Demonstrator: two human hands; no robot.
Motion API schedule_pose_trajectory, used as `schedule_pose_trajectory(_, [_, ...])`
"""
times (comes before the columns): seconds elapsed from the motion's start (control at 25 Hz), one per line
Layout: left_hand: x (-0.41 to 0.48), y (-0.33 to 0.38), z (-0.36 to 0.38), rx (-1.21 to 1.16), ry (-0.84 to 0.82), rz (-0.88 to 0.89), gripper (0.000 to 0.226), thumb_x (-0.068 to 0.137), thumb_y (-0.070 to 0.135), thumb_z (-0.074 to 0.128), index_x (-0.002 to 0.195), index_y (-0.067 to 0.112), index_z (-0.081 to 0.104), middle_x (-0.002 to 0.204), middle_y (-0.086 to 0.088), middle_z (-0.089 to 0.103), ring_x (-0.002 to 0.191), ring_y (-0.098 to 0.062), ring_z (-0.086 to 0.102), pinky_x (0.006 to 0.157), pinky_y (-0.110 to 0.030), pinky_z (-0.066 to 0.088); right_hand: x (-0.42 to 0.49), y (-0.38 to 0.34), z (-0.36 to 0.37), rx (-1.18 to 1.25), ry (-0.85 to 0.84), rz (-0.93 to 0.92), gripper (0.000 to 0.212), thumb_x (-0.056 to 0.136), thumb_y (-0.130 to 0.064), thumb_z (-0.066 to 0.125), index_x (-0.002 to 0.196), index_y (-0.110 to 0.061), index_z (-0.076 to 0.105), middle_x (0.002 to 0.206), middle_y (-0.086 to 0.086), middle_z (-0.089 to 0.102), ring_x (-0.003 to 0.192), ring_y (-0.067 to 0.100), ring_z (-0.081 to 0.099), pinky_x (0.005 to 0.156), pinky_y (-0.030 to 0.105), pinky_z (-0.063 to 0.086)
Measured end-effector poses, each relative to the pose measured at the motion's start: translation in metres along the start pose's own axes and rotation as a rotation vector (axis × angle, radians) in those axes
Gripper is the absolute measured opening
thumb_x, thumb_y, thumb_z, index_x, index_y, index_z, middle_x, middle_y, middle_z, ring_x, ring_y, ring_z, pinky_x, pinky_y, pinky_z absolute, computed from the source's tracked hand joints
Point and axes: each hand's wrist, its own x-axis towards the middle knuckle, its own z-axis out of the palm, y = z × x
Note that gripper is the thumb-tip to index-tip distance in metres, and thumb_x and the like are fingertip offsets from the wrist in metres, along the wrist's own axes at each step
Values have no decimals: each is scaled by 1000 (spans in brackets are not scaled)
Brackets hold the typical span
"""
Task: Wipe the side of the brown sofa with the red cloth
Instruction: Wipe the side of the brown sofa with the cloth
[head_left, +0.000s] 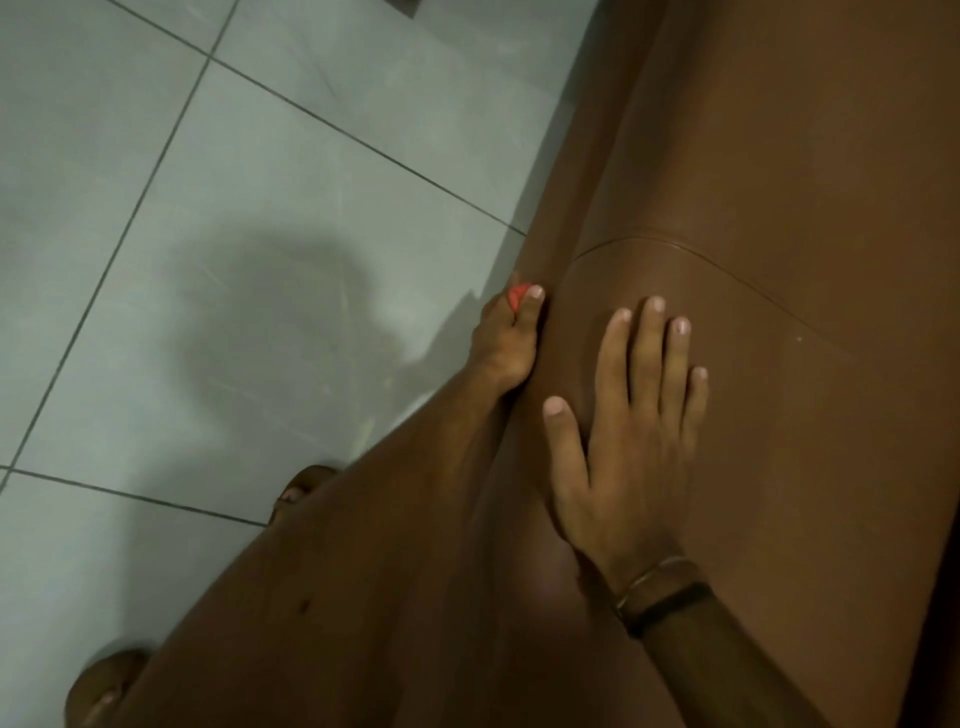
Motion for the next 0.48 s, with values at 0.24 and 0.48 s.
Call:
schedule_pose_trajectory(0.24, [4,17,3,15,4,-85,62,108,54,36,153,14,50,159,-14,54,146,-31,50,116,-33,34,0,0,2,-70,29,-9,82,102,-48,41,171,-12,14,181,11,5,168,31,2,132,62,16])
schedule_pose_trajectory(0.48, [71,67,17,85,-2,53,60,106,55,37,142,15,62,145,-15,65,136,-32,59,116,-37,41,1,3,7,-58,65,-18,81,98,-48,43,168,-10,27,179,12,18,167,33,14,131,59,19])
